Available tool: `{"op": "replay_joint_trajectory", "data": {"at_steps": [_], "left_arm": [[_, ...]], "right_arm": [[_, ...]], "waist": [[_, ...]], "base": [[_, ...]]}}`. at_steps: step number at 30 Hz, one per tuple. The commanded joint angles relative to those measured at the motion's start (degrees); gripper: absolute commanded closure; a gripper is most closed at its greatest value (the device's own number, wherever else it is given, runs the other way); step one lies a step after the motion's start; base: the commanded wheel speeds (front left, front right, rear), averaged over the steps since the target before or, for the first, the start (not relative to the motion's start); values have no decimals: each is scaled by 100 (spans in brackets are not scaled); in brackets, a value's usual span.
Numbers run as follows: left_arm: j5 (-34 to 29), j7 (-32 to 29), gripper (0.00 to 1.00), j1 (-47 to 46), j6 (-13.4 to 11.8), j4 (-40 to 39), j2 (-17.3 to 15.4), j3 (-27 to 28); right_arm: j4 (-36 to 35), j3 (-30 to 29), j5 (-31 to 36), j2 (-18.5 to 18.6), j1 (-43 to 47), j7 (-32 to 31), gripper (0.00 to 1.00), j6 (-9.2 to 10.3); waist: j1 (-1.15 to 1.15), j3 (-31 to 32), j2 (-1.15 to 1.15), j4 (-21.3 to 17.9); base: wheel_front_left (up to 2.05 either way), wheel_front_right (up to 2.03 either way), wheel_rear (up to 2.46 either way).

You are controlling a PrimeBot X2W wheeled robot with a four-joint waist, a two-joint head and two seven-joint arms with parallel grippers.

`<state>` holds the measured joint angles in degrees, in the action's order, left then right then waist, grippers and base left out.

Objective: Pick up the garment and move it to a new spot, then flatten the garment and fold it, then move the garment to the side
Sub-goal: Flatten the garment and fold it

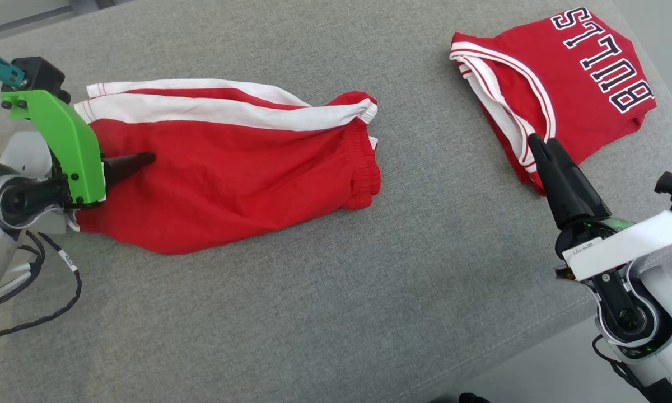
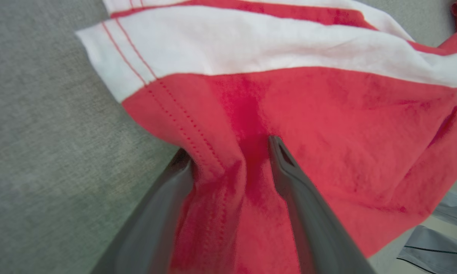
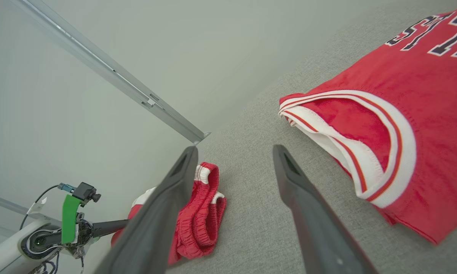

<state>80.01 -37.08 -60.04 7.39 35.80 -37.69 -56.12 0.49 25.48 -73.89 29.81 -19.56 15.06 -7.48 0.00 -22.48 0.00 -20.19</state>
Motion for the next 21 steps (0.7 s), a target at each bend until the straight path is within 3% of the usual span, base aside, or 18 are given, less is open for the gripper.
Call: {"op": "replay_joint_trajectory", "data": {"at_steps": [1,9,21], "left_arm": [[100,-17,100,139,14,-34,-40,25],[108,25,100,306,14,-50,-147,-60],[220,-248,100,951,-69,-525,-268,-385]], "right_arm": [[29,-19,-11,65,106,12,0,-3],[114,84,-126,59,151,12,0,-3],[378,455,-369,312,393,8,0,-3]], "waist": [[0,53,0,51],[0,367,0,254],[0,1148,0,861]], "base": [[0,0,0],[0,0,0],[0,0,0]]}}
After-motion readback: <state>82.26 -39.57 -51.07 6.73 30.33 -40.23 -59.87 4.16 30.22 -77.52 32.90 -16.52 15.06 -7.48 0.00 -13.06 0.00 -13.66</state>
